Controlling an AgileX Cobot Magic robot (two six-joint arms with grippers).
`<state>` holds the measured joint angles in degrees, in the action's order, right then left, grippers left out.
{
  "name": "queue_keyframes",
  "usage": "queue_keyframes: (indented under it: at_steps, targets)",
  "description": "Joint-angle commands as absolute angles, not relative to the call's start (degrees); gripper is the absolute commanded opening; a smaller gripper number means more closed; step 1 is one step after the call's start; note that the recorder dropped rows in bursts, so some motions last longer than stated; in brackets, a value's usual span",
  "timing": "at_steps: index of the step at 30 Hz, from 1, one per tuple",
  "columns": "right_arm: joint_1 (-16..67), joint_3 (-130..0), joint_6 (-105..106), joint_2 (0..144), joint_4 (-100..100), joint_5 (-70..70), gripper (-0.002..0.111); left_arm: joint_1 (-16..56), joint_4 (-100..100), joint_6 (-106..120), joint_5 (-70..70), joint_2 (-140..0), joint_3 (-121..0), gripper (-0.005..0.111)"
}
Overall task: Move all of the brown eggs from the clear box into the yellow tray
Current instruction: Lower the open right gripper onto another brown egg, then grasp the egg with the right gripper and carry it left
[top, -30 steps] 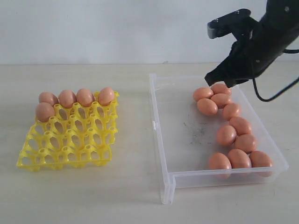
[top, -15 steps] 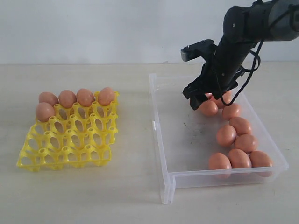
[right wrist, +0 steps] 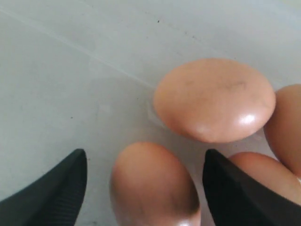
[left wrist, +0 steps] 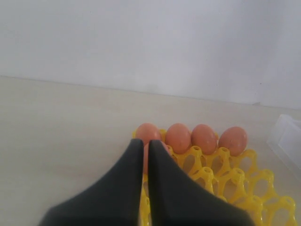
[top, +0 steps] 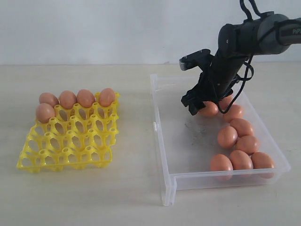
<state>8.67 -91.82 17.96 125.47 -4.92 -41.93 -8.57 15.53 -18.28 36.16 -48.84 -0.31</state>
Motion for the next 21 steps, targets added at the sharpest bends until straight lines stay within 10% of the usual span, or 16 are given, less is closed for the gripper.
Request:
queue_keyframes:
  at_steps: [1,5,12,21]
  targets:
    - [8.5,-92.1,18.8,126.3,-3.9,-41.6,0.062,-8.4,15.9,-18.8,36.3,-48.4,0.0,0.004]
    - [8.5,-92.1,18.8,126.5,-3.3,-41.6,0.056,-8.4,15.9,-18.8,36.3,-48.4,0.0,0.004]
    - [8.5,-92.1,20.1,126.5,-3.2,-41.3,0.0,-8.4,15.9,-18.6,36.1,-48.4,0.0,0.004]
    - [8.5,-89.8,28.8,122.8,-22.2,-29.5,0.0,-8.4,15.9,-18.5,36.2,-48.4,0.0,0.004]
